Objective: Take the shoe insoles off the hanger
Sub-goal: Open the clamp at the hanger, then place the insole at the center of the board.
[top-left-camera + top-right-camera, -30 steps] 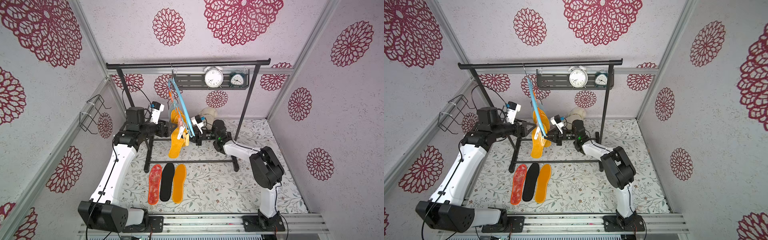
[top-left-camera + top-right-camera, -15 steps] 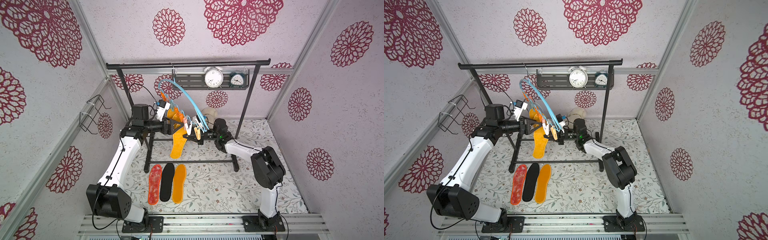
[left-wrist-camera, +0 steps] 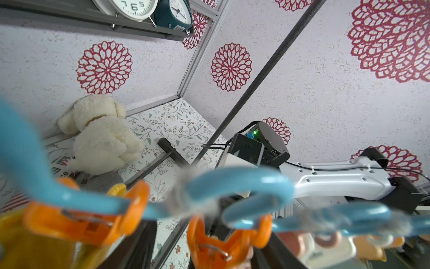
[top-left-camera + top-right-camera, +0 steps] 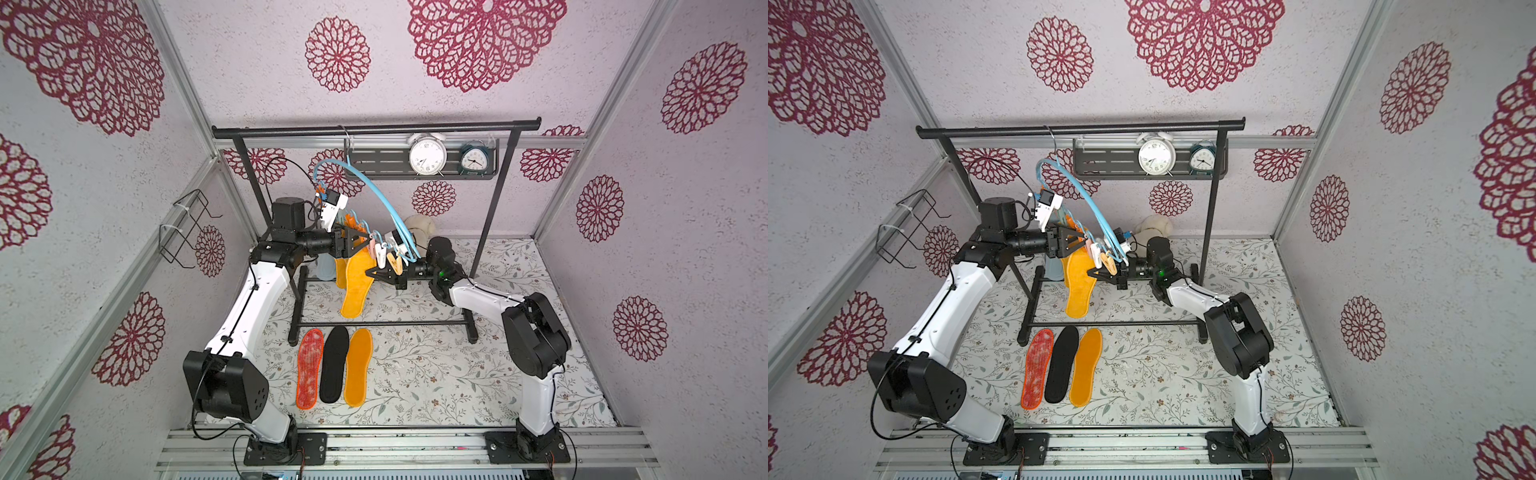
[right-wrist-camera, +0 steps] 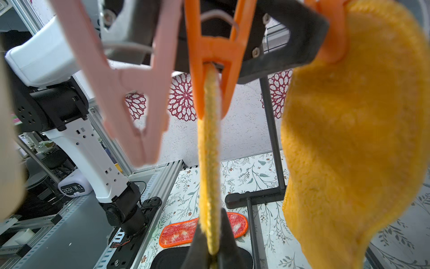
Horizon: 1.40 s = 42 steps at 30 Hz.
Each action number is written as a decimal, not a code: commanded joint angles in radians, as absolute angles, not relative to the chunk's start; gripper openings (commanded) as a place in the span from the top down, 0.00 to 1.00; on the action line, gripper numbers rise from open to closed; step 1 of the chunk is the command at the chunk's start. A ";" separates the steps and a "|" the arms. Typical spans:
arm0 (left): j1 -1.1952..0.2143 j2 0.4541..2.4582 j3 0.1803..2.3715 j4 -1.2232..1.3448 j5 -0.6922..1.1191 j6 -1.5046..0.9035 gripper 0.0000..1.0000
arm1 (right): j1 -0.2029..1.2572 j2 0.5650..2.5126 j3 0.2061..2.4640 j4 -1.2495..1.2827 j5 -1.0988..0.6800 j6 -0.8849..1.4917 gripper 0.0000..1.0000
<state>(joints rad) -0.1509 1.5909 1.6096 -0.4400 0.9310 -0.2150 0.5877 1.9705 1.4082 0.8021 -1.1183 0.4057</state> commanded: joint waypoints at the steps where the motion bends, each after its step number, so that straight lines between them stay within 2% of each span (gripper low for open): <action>1: -0.155 1.600 1.631 -0.404 0.945 -0.219 0.45 | 0.584 1.924 1.417 0.802 -1.153 0.422 1.00; 5: -0.155 1.596 1.630 -0.401 0.945 -0.222 0.63 | 0.585 1.925 1.419 0.805 -1.149 0.425 1.00; 9: -0.154 1.592 1.633 -0.401 0.933 -0.222 0.73 | 0.583 1.924 1.412 0.800 -1.139 0.423 1.00; 13: -0.153 1.589 1.636 -0.407 0.916 -0.224 0.78 | 0.581 1.905 1.367 0.773 -1.090 0.410 1.00; 22: -0.153 1.587 1.645 -0.421 0.899 -0.217 0.80 | 0.580 1.771 1.121 0.699 -0.993 0.391 1.00; 32: -0.146 1.572 1.634 -0.436 0.880 -0.203 0.83 | 0.577 1.479 0.833 0.248 -0.812 0.403 1.00; 36: -0.143 1.568 1.634 -0.437 0.876 -0.202 0.83 | 0.574 1.421 0.738 0.173 -0.791 0.534 1.00; 42: -0.144 1.552 1.618 -0.440 0.870 -0.203 0.84 | 0.601 1.479 0.688 0.170 -0.743 0.720 1.00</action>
